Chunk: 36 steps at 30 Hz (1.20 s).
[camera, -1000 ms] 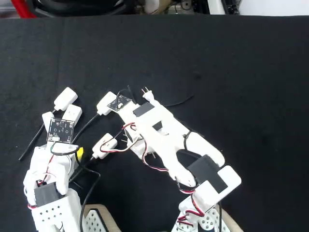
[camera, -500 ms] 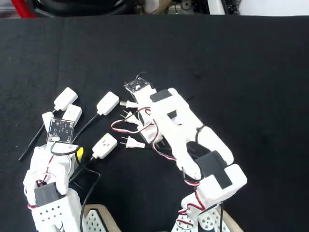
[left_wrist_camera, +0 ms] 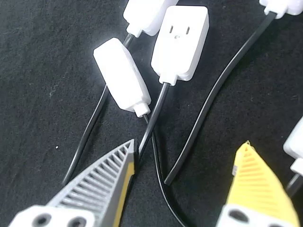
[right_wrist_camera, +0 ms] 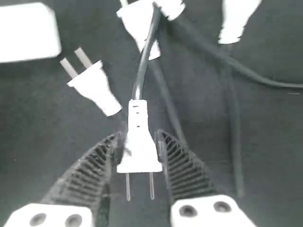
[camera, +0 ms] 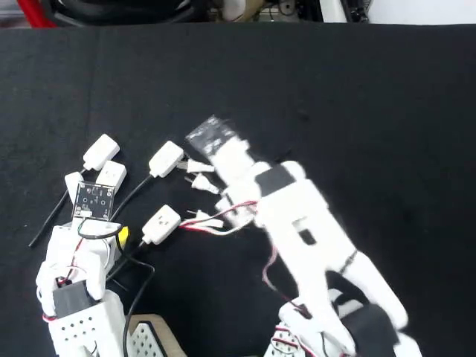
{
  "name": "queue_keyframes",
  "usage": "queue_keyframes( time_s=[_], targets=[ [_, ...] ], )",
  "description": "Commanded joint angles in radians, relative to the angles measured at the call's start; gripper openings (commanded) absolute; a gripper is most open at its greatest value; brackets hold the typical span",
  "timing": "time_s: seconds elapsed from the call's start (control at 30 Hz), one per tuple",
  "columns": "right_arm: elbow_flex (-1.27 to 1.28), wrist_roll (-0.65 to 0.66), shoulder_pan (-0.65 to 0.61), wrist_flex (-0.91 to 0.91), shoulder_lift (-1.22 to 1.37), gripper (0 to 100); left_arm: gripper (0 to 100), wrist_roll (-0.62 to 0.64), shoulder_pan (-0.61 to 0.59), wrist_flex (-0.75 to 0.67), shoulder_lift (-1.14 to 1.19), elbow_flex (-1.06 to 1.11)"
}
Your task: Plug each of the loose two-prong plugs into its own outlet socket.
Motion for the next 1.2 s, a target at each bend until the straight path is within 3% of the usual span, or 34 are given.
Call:
queue_keyframes(
  time_s=[0.0, 0.17, 0.33, 0.63, 0.87, 1.03, 1.17],
  targets=[
    [-0.001, 0.009, 0.135, -0.087, -0.050, 4.9, 32, -0.008, 0.022, -0.006, -0.006, 0.019],
    [-0.008, -0.021, 0.232, -0.209, 0.024, 4.9, 32, -0.008, 0.036, -0.005, -0.005, 0.019],
    [-0.068, -0.095, 0.276, -0.155, -0.002, 4.8, 32, -0.008, 0.036, -0.005, -0.005, 0.019],
    [0.105, -0.098, 0.270, -0.098, -0.513, 4.6, 32, -0.008, 0.038, -0.005, -0.005, 0.019],
    [0.325, -0.092, 0.097, -0.098, -0.934, 4.7, 32, -0.008, 0.041, -0.005, -0.005, 0.019],
    [0.369, -0.098, -0.080, -0.063, -0.932, 4.7, 32, -0.008, 0.041, -0.005, -0.005, 0.019],
    [0.392, -0.098, -0.112, -0.095, -0.842, 4.7, 32, -0.008, 0.041, -0.005, -0.005, 0.019]
  ],
)
